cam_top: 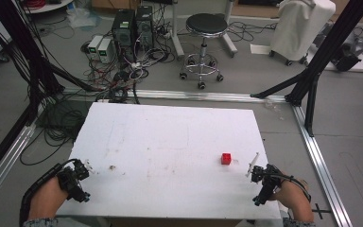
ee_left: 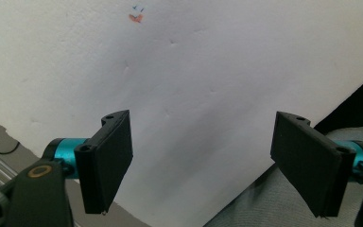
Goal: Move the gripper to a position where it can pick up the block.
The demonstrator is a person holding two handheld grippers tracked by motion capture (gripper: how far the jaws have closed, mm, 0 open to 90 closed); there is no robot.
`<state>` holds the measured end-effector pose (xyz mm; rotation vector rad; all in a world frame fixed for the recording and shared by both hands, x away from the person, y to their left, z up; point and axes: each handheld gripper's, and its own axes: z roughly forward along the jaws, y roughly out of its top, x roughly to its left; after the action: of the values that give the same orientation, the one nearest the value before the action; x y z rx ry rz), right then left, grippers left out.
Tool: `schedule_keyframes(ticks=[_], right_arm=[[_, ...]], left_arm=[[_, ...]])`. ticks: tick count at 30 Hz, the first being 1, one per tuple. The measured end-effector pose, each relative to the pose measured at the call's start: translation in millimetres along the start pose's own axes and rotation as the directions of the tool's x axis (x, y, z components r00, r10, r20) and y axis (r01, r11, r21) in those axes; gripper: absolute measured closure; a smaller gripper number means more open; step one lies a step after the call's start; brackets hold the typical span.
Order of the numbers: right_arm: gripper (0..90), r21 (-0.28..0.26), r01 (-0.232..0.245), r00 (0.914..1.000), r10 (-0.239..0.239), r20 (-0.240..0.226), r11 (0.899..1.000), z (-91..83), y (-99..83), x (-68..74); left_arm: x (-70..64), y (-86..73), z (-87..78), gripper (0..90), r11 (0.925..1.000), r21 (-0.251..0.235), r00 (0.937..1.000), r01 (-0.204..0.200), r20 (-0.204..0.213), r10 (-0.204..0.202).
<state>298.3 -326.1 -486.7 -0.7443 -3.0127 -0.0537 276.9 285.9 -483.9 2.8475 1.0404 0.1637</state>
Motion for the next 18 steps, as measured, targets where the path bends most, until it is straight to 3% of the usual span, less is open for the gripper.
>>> schedule_keyframes(ticks=[18], right_arm=[[4.6,0.001,0.005,1.0000,-0.005,-0.002,1.000,1.2,1.7,0.1]], left_arm=[[-1.5,1.3,0.9,21.9,1.0000,0.002,1.0000,-0.003,-0.002,0.003]])
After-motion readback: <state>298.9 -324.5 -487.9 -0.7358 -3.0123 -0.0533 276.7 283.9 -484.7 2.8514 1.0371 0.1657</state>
